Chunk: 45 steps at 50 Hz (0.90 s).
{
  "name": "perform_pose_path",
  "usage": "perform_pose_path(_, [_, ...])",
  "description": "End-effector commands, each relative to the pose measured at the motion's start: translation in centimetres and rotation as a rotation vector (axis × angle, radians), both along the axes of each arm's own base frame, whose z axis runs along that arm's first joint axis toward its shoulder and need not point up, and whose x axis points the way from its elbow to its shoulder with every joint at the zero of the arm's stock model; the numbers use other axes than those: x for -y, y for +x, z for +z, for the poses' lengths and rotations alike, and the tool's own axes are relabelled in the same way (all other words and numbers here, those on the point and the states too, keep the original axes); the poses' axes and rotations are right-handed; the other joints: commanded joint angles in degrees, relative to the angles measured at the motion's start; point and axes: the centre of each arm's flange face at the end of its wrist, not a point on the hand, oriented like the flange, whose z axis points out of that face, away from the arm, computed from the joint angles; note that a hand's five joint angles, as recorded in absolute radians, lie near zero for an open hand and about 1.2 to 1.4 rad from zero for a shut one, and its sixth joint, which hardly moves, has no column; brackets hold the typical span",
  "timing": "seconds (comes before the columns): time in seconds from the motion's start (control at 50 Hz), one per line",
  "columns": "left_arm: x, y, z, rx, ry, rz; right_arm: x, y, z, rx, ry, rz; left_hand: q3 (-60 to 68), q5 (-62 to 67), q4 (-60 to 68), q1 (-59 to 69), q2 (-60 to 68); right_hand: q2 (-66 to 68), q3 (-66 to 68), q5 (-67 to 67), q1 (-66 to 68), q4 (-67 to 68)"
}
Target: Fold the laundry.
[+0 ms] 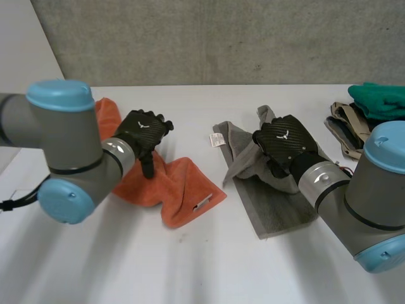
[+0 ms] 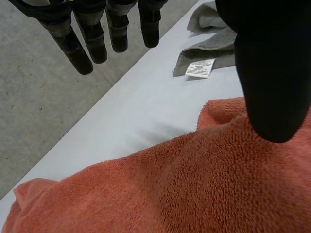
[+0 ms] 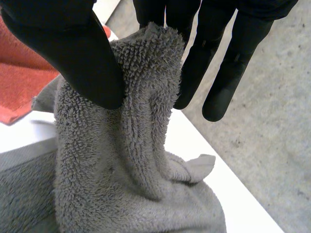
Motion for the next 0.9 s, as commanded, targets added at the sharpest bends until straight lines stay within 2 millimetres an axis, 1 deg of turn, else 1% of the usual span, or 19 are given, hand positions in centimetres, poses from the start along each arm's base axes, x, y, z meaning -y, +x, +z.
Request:
perform_pose_path(0.02, [-1.2,1.5,0.4,0.100,0.065,-0.045,0.1,0.1,0.2,0.009,-0.012,0.006,-2.12,-3.06,-1.69,-2.25,-2.02,12.37,12.10,14.16,15.64,11.52])
perform_pose_path(0.12, [-0.4,2.3,-0.9,0.146,0.056,-0.058,0.1,0.2,-0.2,0.001,-0.007,0.008,-2.12,-3.06,-1.69,-2.25,-2.02,12.37,12.10,14.16,15.64,11.52])
perform_pose_path(0.16, [0.1,2.1,-2.2,0.165,0.047,-0.071,0.1,0.2,-0.4,-0.003,-0.002,0.010,-2.12,-3.06,-1.69,-2.25,-2.02,12.37,12.10,14.16,15.64,11.52])
perform_pose_path(0.22, [0.8,1.7,-4.5,0.207,0.036,-0.086,0.1,0.2,-0.6,-0.005,0.003,0.010,7.31,6.36,7.74,7.18,7.40,12.37,12.10,14.16,15.64,11.52])
perform_pose_path(0.24, [1.1,1.7,-5.1,0.220,0.034,-0.086,0.1,0.2,-0.7,-0.006,0.005,0.010,12.51,11.56,12.94,12.38,12.60,12.37,12.10,14.16,15.64,11.52])
perform_pose_path(0.28, [1.7,1.8,-5.8,0.244,0.020,-0.074,0.2,0.2,-0.8,-0.008,0.005,0.008,50.40,49.46,50.83,50.27,50.50,12.37,12.10,14.16,15.64,11.52])
perform_pose_path(0.3, [2.0,1.8,-5.6,0.245,0.008,-0.071,0.2,0.2,-0.8,-0.008,0.007,0.008,61.56,60.62,62.00,61.44,61.66,12.37,12.10,14.16,15.64,11.52])
perform_pose_path(0.32, [2.4,2.0,-4.7,0.238,-0.020,-0.049,0.2,0.2,-0.9,-0.009,0.008,0.007,67.82,66.87,68.25,67.69,67.92,12.37,12.10,14.16,15.64,11.52])
perform_pose_path(0.38, [3.3,2.5,-2.5,0.195,-0.071,0.011,0.2,0.2,-0.9,-0.013,0.005,0.008,67.88,66.94,68.31,67.75,67.98,12.37,12.10,14.16,15.64,11.52])
perform_pose_path(0.4, [4.0,3.1,-0.5,0.141,-0.114,0.064,0.2,0.2,-0.9,-0.014,0.004,0.008,67.88,66.94,68.31,67.75,67.98,12.37,12.10,14.16,15.64,11.52])
perform_pose_path(0.44, [4.9,4.0,1.8,0.072,-0.168,0.126,0.3,0.2,-0.8,-0.014,-0.002,0.007,67.88,66.94,68.31,67.75,67.98,12.37,12.10,14.16,15.64,11.52])
perform_pose_path(0.48, [6.2,5.9,5.2,-0.029,-0.248,0.231,0.3,0.2,-0.9,-0.018,-0.001,0.009,67.88,66.94,68.31,67.75,67.98,12.37,12.10,14.16,15.64,11.52])
perform_pose_path(0.54, [7.7,8.1,8.4,-0.123,-0.338,0.338,0.2,0.3,-1.0,-0.020,0.001,0.012,67.88,66.94,68.31,67.75,67.98,12.37,12.10,14.16,15.64,11.52])
perform_pose_path(0.56, [8.5,9.4,10.5,-0.171,-0.401,0.393,0.2,0.3,-0.9,-0.021,-0.001,0.012,67.88,66.94,68.31,67.75,67.98,12.37,12.10,14.16,15.64,11.52])
perform_pose_path(0.64, [10.0,12.0,14.5,-0.228,-0.510,0.487,0.0,0.5,-1.1,-0.023,0.003,0.017,67.88,66.94,68.31,67.75,67.98,12.37,12.10,14.16,15.64,11.52])
perform_pose_path(0.68, [10.5,12.5,15.3,-0.227,-0.529,0.507,-0.1,0.5,-1.1,-0.024,0.004,0.020,67.88,66.94,68.31,67.75,67.98,12.37,12.10,14.16,15.64,11.52])
perform_pose_path(0.76, [12.3,13.1,14.4,-0.174,-0.496,0.532,-0.2,0.6,-1.2,-0.025,0.005,0.021,67.88,66.94,68.31,67.75,67.98,12.37,12.10,14.16,15.64,11.52])
perform_pose_path(0.84, [14.7,14.0,11.2,-0.097,-0.423,0.553,-0.3,0.6,-1.2,-0.027,0.006,0.023,67.88,66.94,68.31,67.75,67.98,12.37,12.10,14.16,15.64,11.52])
perform_pose_path(0.9, [16.4,14.3,8.1,-0.065,-0.363,0.562,-0.3,0.7,-1.2,-0.026,0.004,0.023,67.88,66.94,68.31,67.75,67.98,12.37,12.10,14.16,15.64,11.52])
